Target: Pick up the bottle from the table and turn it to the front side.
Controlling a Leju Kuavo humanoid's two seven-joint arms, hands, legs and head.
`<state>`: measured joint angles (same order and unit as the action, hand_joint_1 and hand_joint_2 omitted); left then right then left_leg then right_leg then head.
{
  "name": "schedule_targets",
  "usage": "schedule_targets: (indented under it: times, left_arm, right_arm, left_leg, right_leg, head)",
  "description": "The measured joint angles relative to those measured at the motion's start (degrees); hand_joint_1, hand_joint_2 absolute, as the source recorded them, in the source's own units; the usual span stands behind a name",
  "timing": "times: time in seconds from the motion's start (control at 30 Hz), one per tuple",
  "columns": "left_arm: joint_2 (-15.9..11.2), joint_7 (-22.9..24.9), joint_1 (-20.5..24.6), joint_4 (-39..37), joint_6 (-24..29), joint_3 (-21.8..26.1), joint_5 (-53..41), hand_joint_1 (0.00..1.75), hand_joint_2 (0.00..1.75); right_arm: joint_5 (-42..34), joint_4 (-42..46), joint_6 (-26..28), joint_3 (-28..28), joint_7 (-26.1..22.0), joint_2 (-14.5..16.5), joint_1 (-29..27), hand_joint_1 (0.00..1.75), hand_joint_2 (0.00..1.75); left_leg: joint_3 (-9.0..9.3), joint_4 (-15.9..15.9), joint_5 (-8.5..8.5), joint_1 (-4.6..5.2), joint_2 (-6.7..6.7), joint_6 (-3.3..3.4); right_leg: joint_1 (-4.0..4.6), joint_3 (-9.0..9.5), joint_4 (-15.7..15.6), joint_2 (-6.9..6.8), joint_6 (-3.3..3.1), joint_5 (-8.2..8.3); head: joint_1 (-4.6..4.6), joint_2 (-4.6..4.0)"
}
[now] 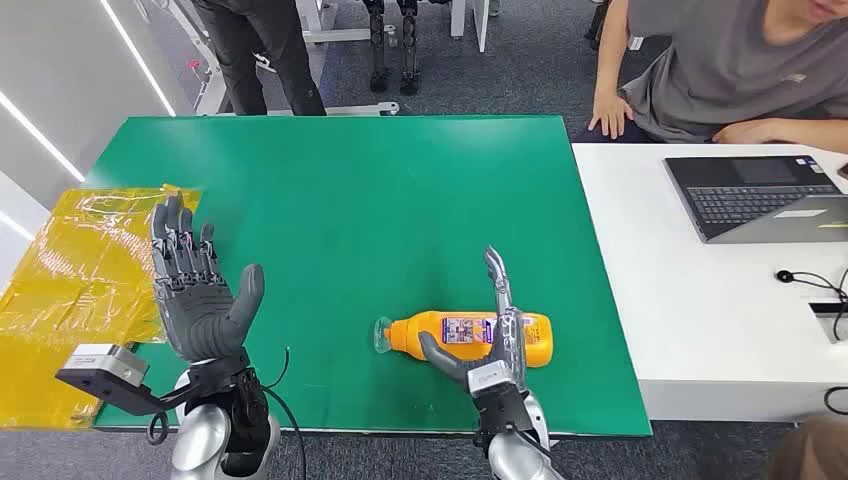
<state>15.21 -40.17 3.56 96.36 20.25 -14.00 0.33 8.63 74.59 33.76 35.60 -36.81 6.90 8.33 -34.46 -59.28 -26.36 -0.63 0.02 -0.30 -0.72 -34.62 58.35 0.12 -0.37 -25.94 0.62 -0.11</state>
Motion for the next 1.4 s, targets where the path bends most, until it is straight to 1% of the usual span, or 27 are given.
schedule_targets:
  times: [0.07,0.2,0.33,0.4,0.5,0.63,0.77,0.87,1.03,1.23,1.4]
  left_arm:
    - [0.0,0.0,0.0,-0.1,-0.2,0.0,0.0,0.0,1.75]
    - [0.0,0.0,0.1,-0.4,-1.6,0.0,0.0,0.0,1.75]
    - [0.0,0.0,0.2,-0.7,-3.1,0.0,0.0,0.0,1.75]
    - [0.0,0.0,0.3,-0.8,-4.1,0.0,0.0,0.0,1.75]
    - [0.0,0.0,0.5,-1.3,-6.8,0.0,0.0,0.0,1.75]
    - [0.2,0.0,0.7,-2.4,-10.0,0.0,-0.2,0.0,1.75]
    - [0.3,0.0,1.2,-4.0,-11.9,0.0,-0.3,0.0,1.75]
    - [0.4,0.0,2.1,-5.4,-13.0,-0.1,-0.2,0.0,1.75]
    - [0.6,0.0,2.9,-7.3,-13.7,-0.2,-0.2,0.0,1.75]
    - [0.6,0.0,3.3,-8.3,-14.1,-0.5,-0.2,0.0,1.75]
    - [0.6,0.0,3.5,-8.6,-14.1,-0.7,-0.2,0.0,1.75]
  right_arm:
    - [0.7,-0.2,-0.8,0.1,1.1,-0.2,0.3,0.0,1.75]
    - [8.0,-0.6,-5.7,1.4,9.5,-2.4,2.5,0.0,1.75]
    - [16.3,-0.7,-10.8,2.0,16.2,-5.3,5.0,0.0,1.75]
    - [19.2,-0.7,-14.0,2.0,19.2,-6.6,6.2,0.0,1.75]
    - [25.3,-0.5,-20.4,1.7,23.8,-8.4,7.4,0.0,1.75]
    - [31.1,0.9,-26.1,0.5,28.1,-10.7,6.8,0.0,1.75]
    - [37.5,3.8,-30.9,-0.4,32.3,-13.3,3.9,0.0,1.75]
    - [42.0,5.6,-34.6,-0.4,34.4,-15.5,1.9,0.0,1.75]
    - [44.4,7.1,-36.5,-0.1,35.2,-18.3,0.2,0.0,1.75]
    - [45.9,7.9,-38.4,0.0,36.9,-20.2,-0.1,0.0,1.75]
    - [46.2,8.3,-38.9,0.1,37.2,-21.3,-0.1,0.0,1.75]
  left_leg:
    - [0.0,0.0,0.0,0.0,0.0,0.0]
    - [0.0,0.0,0.0,0.0,0.0,0.0]
    - [0.0,0.0,0.0,0.01,-0.01,0.01]
    - [0.0,0.0,0.0,0.01,0.0,0.01]
    - [0.01,0.0,0.0,0.01,-0.02,0.01]
    - [0.0,-0.1,0.0,0.01,-0.04,0.01]
    - [-0.01,0.0,-0.03,0.01,-0.04,0.01]
    - [-0.02,0.0,-0.04,0.01,-0.04,0.01]
    - [0.01,0.0,-0.04,0.01,-0.01,0.01]
    - [0.04,-0.1,-0.03,0.01,-0.01,0.01]
    - [0.04,-0.1,-0.03,0.01,0.0,0.02]
  right_leg:
    - [0.0,0.0,0.0,0.0,0.0,0.0]
    - [0.0,0.0,0.0,0.0,0.0,0.01]
    - [-0.01,0.02,0.0,-0.01,0.0,0.02]
    - [-0.01,0.02,0.0,0.0,0.0,0.02]
    - [-0.01,0.02,0.0,-0.02,0.0,0.02]
    - [-0.01,0.0,0.0,-0.02,0.01,0.01]
    - [-0.01,-0.02,0.0,-0.02,0.01,0.0]
    - [-0.01,-0.01,0.0,-0.02,0.02,0.0]
    - [-0.01,0.01,0.0,0.01,0.02,0.0]
    - [-0.01,0.02,0.0,0.02,0.02,0.0]
    - [-0.01,0.04,0.0,0.02,0.02,0.0]
  head:
    - [0.01,0.0]
    - [0.0,0.0]
    - [-0.01,0.0]
    - [0.0,0.0]
    - [-0.01,0.0]
    - [0.0,0.0]
    - [0.0,0.0]
    - [-0.01,0.0]
    - [-0.01,0.0]
    - [0.0,0.0]
    - [0.01,0.0]
